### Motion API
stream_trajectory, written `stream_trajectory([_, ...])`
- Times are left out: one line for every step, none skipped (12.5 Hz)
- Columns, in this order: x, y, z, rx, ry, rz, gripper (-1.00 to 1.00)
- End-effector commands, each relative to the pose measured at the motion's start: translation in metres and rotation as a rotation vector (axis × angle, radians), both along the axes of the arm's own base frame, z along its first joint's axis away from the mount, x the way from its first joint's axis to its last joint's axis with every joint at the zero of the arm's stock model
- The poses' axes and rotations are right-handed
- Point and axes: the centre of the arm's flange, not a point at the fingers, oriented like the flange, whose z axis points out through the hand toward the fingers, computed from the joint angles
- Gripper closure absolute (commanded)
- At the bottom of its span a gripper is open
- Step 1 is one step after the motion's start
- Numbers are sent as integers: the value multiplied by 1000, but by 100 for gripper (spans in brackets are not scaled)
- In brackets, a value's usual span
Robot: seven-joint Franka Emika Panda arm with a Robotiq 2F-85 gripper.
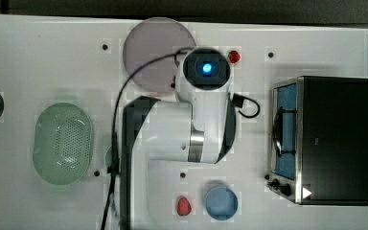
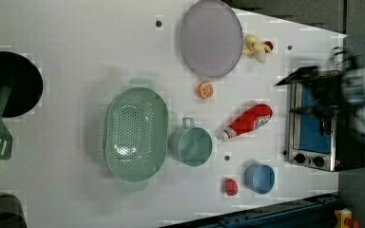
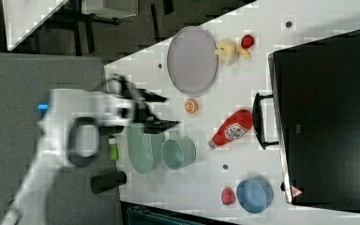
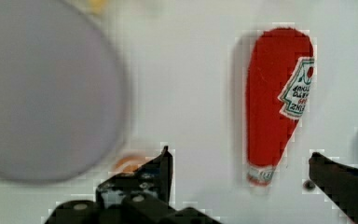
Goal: Pick Ketchup from oven and place it on table.
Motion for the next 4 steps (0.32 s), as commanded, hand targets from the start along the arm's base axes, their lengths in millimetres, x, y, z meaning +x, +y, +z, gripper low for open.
stream_trajectory([7, -4, 136, 24, -87, -35, -100])
stream_trajectory([5, -5, 158, 22, -68, -33, -100])
stream_trajectory([1, -8, 175, 11, -40, -30, -100])
stream_trajectory([-4, -9, 189, -4, -10, -25, -100])
